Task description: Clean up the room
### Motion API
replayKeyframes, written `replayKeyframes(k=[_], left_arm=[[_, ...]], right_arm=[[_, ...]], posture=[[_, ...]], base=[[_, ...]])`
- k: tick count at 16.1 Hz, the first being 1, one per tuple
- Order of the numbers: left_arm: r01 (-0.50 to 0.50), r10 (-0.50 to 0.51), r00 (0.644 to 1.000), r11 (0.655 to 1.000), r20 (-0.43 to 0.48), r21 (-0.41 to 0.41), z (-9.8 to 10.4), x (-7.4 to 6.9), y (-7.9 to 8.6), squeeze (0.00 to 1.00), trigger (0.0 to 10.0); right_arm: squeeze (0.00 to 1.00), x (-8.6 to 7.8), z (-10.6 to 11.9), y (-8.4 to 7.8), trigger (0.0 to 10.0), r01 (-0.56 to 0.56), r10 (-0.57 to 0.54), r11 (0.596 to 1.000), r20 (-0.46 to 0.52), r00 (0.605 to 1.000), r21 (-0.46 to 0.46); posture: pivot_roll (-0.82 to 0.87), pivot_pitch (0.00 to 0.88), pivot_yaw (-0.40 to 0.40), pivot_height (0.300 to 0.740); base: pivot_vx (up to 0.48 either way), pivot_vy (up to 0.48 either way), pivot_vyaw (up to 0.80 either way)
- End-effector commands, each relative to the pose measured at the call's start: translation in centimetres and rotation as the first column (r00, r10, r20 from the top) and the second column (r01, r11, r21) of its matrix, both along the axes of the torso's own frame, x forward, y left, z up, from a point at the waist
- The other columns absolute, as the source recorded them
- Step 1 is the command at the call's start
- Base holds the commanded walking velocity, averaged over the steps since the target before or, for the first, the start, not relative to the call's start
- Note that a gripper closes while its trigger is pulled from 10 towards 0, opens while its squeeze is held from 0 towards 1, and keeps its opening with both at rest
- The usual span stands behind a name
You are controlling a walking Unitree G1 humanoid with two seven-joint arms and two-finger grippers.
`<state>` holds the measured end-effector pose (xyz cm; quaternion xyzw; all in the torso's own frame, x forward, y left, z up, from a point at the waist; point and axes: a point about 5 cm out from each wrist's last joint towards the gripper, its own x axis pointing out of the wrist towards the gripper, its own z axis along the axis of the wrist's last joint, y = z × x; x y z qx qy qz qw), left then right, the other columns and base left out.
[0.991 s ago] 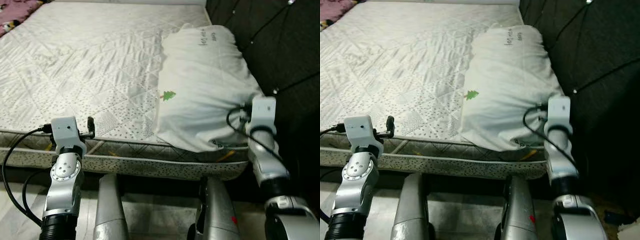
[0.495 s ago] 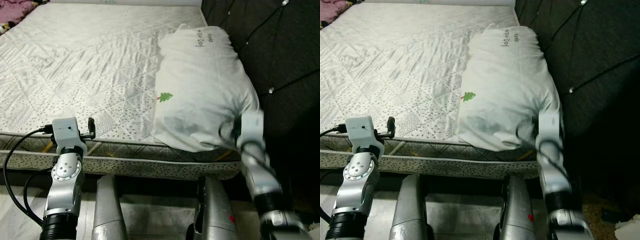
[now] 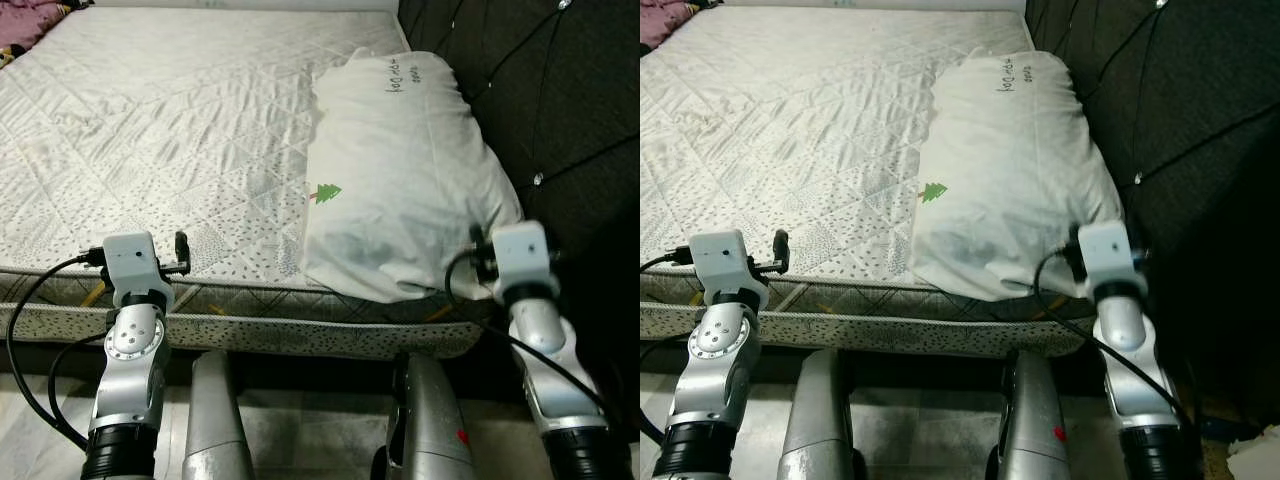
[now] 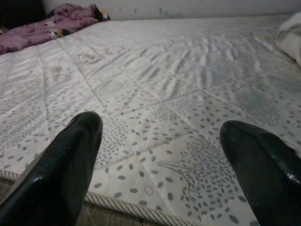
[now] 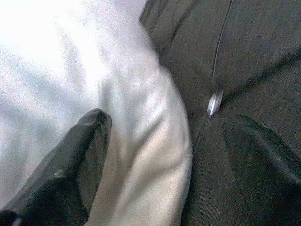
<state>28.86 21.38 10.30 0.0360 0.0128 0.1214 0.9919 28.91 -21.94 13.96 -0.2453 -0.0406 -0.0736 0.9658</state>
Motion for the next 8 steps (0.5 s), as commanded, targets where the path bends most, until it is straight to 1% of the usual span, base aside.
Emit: replayKeyframes(k=[1, 2, 3, 4, 5, 6, 7, 8], left_arm=[[-0.016, 0.016, 1.0, 1.0, 0.007, 0.005, 0.2, 0.2, 0.2, 0.0, 10.0], [-0.025, 0.025, 1.0, 1.0, 0.012, 0.006, 0.3, 0.2, 0.3, 0.0, 10.0], [-0.041, 0.041, 0.999, 0.999, 0.028, 0.006, 0.5, 0.3, 0.4, 0.0, 10.0], [-0.049, 0.049, 0.998, 0.999, 0.044, 0.001, 0.7, 0.3, 0.5, 0.0, 10.0], [-0.053, 0.053, 0.996, 0.999, 0.069, -0.006, 1.0, 0.5, 0.4, 0.0, 10.0], [-0.056, 0.057, 0.995, 0.998, 0.083, -0.011, 1.2, 0.5, 0.3, 0.0, 10.0], [-0.055, 0.055, 0.994, 0.998, 0.098, -0.01, 1.5, 0.7, 0.3, 0.0, 10.0], [-0.055, 0.056, 0.992, 0.998, 0.114, -0.016, 1.9, 0.8, 0.2, 0.0, 10.0]], right_arm=[[1.0, 0.4, 1.8, 0.5, 10.0, -0.024, 0.026, 0.999, 0.065, 0.998, -0.026], [1.0, 1.0, 3.7, 1.3, 10.0, -0.048, 0.049, 0.999, 0.135, 0.99, -0.013], [1.0, 2.2, 5.6, 3.0, 10.0, -0.107, 0.099, 0.994, 0.213, 0.972, 0.026], [1.0, 2.9, 5.9, 4.2, 10.0, -0.145, 0.124, 0.986, 0.224, 0.967, 0.081], [1.0, 4.2, 5.0, 5.7, 10.0, -0.169, 0.133, 0.966, 0.186, 0.974, 0.195], [1.0, 4.8, 4.4, 6.8, 10.0, -0.197, 0.16, 0.944, 0.157, 0.975, 0.265], [1.0, 5.2, 4.0, 7.6, 10.0, -0.215, 0.177, 0.929, 0.148, 0.973, 0.301], [1.0, 5.9, 3.2, 9.4, 10.0, -0.261, 0.23, 0.906, 0.131, 0.964, 0.333]], posture=[[0.07, 0.0, -0.014, 0.485], [0.07, 0.0, -0.012, 0.485], [0.08, 0.0, -0.012, 0.485], [0.08, 0.0, -0.012, 0.485], [0.09, 0.0, -0.01, 0.485], [0.09, 0.0, -0.012, 0.485], [0.1, 0.0, -0.013, 0.485], [0.12, 0.0, -0.02, 0.485]], base=[[0.0, 0.0, 0.0], [0.0, 0.0, 0.0], [0.0, 0.0, 0.0], [0.0, 0.0, 0.0], [0.0, 0.0, 0.0], [0.0, 0.0, 0.0], [0.0, 0.0, 0.0], [0.0, 0.0, 0.0]])
